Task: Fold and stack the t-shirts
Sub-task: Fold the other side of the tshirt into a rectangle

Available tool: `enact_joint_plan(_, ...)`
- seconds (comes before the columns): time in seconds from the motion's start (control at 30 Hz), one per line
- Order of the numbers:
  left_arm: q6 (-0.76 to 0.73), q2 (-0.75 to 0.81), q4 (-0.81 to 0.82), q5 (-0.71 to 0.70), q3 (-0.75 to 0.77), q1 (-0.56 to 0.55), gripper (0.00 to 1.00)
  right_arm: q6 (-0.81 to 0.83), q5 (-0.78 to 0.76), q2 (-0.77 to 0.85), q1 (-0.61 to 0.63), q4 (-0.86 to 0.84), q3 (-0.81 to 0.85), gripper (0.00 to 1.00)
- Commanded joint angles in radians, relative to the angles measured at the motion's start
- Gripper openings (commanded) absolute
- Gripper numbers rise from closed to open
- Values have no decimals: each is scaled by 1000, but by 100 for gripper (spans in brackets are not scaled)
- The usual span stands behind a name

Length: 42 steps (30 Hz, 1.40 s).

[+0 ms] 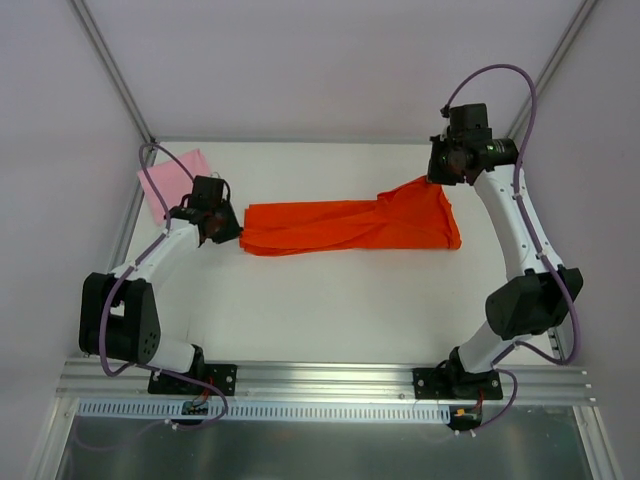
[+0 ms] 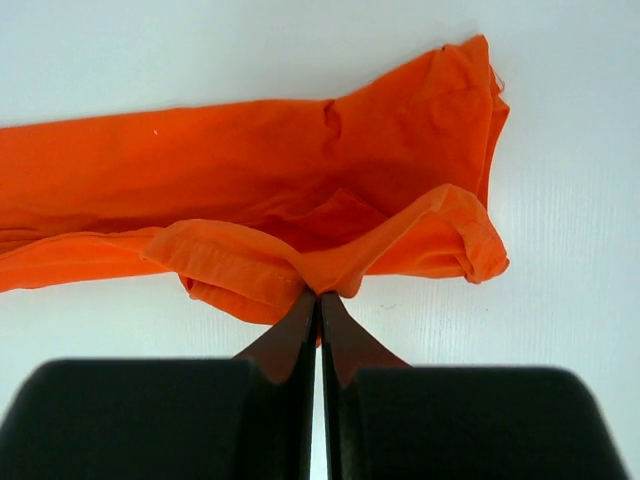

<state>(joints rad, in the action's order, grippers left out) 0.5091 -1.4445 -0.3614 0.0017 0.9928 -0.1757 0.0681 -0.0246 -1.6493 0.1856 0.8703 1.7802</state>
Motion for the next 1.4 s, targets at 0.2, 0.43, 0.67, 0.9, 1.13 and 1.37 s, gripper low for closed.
enact_joint_plan(0.2,2,123,73,6,-89,4,0,9,-55,157,-5,-63,-103,1)
enact_joint_plan(0.43,104,190,61,69,-97,4,0,7,-48,187,-5,-70,-125,1)
enact_joint_plan(0.67,241,255,-77,-77,-74,4,0,-8,-44,204,-5,-99,-151,1)
enact_joint_plan(0.9,309,332,-82,-88,-57,4,0,-13,-54,215,-3,-128,-146,1)
enact_joint_plan(1.13,313,303,-91,-95,-52,4,0,-24,-37,204,-5,-139,-146,1)
enact_joint_plan(1.37,305,299,-90,-97,-97,4,0,-31,-32,215,-5,-129,-150,1)
